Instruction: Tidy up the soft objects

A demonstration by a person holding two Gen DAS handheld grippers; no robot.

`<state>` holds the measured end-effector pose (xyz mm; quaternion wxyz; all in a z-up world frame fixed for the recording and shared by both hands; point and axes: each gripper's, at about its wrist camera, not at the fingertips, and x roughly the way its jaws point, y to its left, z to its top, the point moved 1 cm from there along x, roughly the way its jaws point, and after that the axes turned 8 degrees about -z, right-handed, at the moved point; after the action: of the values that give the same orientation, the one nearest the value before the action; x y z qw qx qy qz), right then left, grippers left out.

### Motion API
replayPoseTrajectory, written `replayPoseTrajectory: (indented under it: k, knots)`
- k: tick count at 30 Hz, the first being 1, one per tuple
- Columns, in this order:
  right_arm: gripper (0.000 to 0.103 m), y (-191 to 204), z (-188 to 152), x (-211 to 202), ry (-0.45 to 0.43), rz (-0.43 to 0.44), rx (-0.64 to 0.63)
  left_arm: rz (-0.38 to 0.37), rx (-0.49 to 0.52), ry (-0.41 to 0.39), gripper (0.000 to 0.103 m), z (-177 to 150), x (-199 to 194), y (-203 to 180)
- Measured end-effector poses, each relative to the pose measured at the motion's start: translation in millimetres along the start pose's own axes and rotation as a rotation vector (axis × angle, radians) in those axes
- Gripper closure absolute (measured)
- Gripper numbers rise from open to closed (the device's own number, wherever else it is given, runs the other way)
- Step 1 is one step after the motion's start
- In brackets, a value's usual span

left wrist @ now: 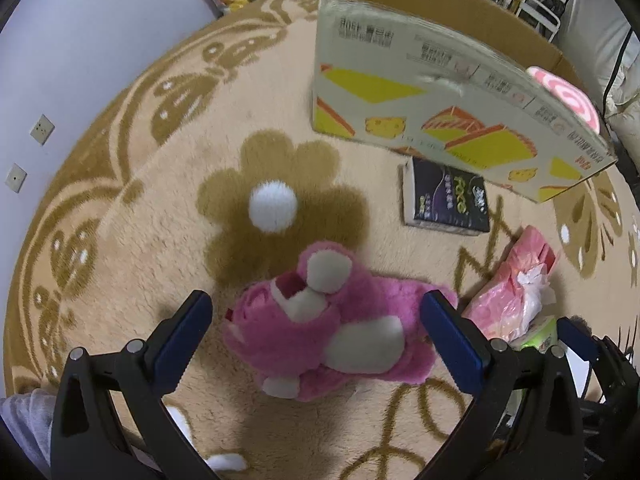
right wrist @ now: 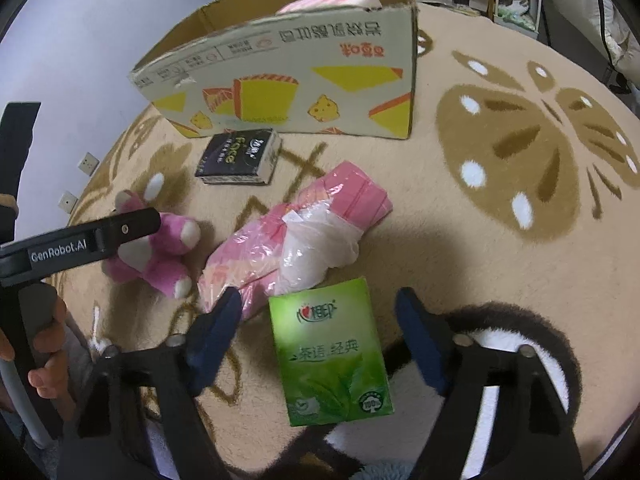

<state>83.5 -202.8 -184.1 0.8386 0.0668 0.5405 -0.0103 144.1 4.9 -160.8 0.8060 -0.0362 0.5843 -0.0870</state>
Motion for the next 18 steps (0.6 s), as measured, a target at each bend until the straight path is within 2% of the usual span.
replayPoseTrajectory:
  k: [14, 17, 18]
  knots:
    - [0.024, 1.5, -4.3, 13.3, 0.064, -0.006, -0.006, -0.038, -0.035, 0.018, 0.000, 0.8, 13.0, 10.2]
    - [0.039, 3.9, -4.8, 16.9, 0.078, -0.015, -0.011, -0.032, -0.026, 0.016, 0.000, 1.3, 15.6, 11.7]
    - [0.040, 4.3, -4.7, 18.5, 0.082, -0.017, -0.010, -0.026, -0.019, 0.013, 0.000, 1.6, 16.1, 11.6]
